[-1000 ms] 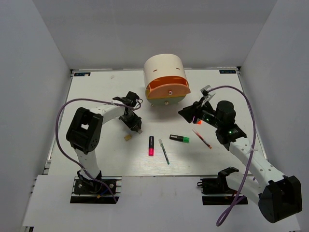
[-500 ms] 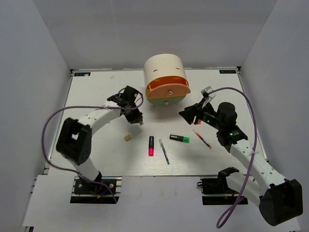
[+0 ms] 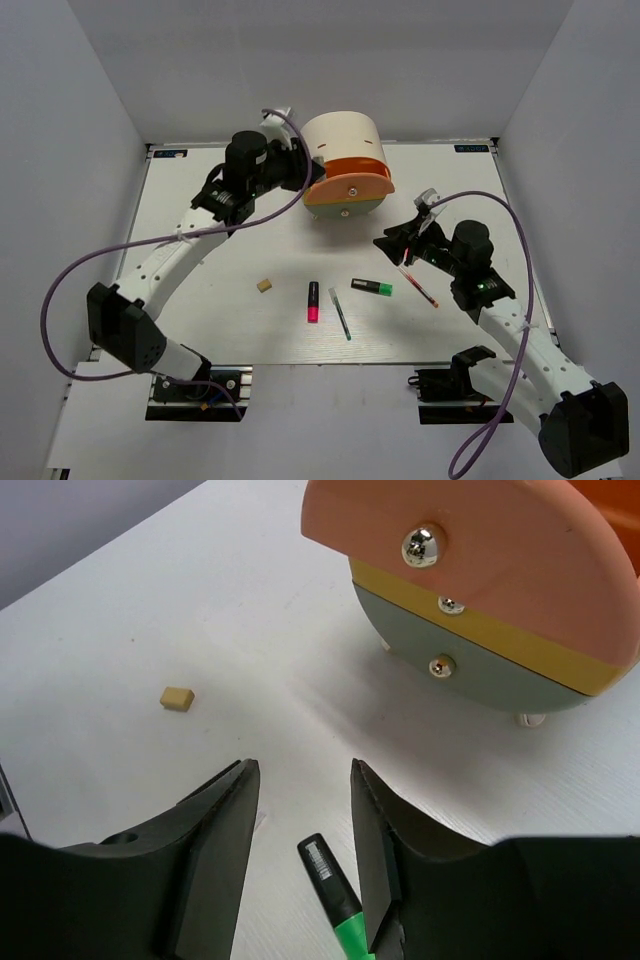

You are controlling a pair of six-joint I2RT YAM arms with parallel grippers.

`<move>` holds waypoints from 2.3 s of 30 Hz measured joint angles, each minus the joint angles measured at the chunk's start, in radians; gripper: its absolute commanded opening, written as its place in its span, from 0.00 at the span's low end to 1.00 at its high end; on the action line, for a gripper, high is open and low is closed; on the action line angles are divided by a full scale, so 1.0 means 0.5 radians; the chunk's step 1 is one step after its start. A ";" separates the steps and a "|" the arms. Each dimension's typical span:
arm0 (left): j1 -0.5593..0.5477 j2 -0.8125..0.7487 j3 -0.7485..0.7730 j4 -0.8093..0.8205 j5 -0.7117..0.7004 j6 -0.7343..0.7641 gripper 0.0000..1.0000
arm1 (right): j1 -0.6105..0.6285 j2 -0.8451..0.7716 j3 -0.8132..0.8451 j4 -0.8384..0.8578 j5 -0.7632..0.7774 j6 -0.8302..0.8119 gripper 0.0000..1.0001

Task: Sort the stationery into containers
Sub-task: Place the stationery in the drawer, then pick up the stationery from the center of the board.

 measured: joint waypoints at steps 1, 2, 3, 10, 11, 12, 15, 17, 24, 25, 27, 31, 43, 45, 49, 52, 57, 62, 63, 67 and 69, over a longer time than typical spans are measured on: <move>0.000 0.073 0.075 0.044 0.045 0.112 0.03 | 0.000 -0.014 -0.010 0.001 -0.012 -0.016 0.48; 0.000 0.101 0.101 0.063 0.056 0.150 0.03 | 0.000 -0.027 -0.017 -0.003 -0.026 -0.033 0.48; 0.000 0.157 0.159 0.084 0.086 0.227 0.03 | 0.000 -0.039 -0.024 -0.001 -0.035 -0.055 0.48; -0.001 0.462 0.421 0.254 0.139 0.555 0.13 | 0.000 -0.098 -0.082 -0.004 -0.066 -0.134 0.48; -0.001 0.490 0.430 0.263 0.136 0.582 0.14 | 0.000 -0.107 -0.091 -0.002 -0.065 -0.140 0.49; -0.005 0.511 0.431 0.270 0.134 0.606 0.14 | 0.000 -0.113 -0.098 -0.001 -0.065 -0.146 0.49; -0.009 0.575 0.435 0.272 0.124 0.668 0.18 | 0.000 -0.128 -0.114 -0.001 -0.065 -0.156 0.49; -0.017 0.613 0.441 0.263 0.118 0.697 0.21 | 0.000 -0.128 -0.115 0.000 -0.065 -0.160 0.51; -0.072 0.684 0.472 0.234 0.072 0.760 0.53 | 0.000 -0.128 -0.115 0.002 -0.064 -0.163 0.60; -0.079 0.684 0.472 0.235 0.066 0.765 0.56 | 0.000 -0.127 -0.115 0.003 -0.064 -0.163 0.60; -0.091 0.684 0.476 0.237 0.048 0.779 0.58 | 0.000 -0.126 -0.115 0.006 -0.065 -0.162 0.61; -0.109 0.684 0.513 0.221 0.020 0.800 0.67 | 0.000 -0.117 -0.115 0.014 -0.074 -0.191 0.61; -0.121 0.419 0.439 0.211 -0.079 0.658 0.90 | 0.016 0.121 -0.069 0.002 -0.597 -0.591 0.51; -0.109 0.185 0.252 0.203 -0.122 0.581 0.96 | 0.051 0.277 0.004 -0.033 -0.769 -0.732 0.51; -0.098 -0.381 -0.203 0.173 -0.288 0.363 1.00 | 0.204 0.673 0.309 -0.359 -0.999 -1.201 0.63; -0.095 -0.768 -0.515 0.089 -0.430 0.174 1.00 | 0.381 0.970 0.573 -0.665 -1.035 -1.605 0.70; -0.095 -1.215 -0.890 -0.225 -0.676 -0.185 1.00 | 0.671 1.441 0.899 -0.943 -0.980 -2.049 0.75; -0.095 -1.493 -1.054 -0.532 -0.849 -0.429 1.00 | 0.890 1.828 1.138 -1.021 -0.863 -2.187 0.75; -0.095 -1.534 -1.061 -0.572 -0.867 -0.450 1.00 | 0.930 1.908 1.212 -1.012 -0.832 -2.183 0.75; -0.095 -1.688 -1.061 -0.665 -0.915 -0.500 1.00 | 1.056 2.180 1.482 -0.890 -0.673 -2.018 0.73; -0.095 -1.733 -1.061 -0.705 -0.924 -0.510 1.00 | 1.101 2.287 1.606 -0.819 -0.591 -1.897 0.71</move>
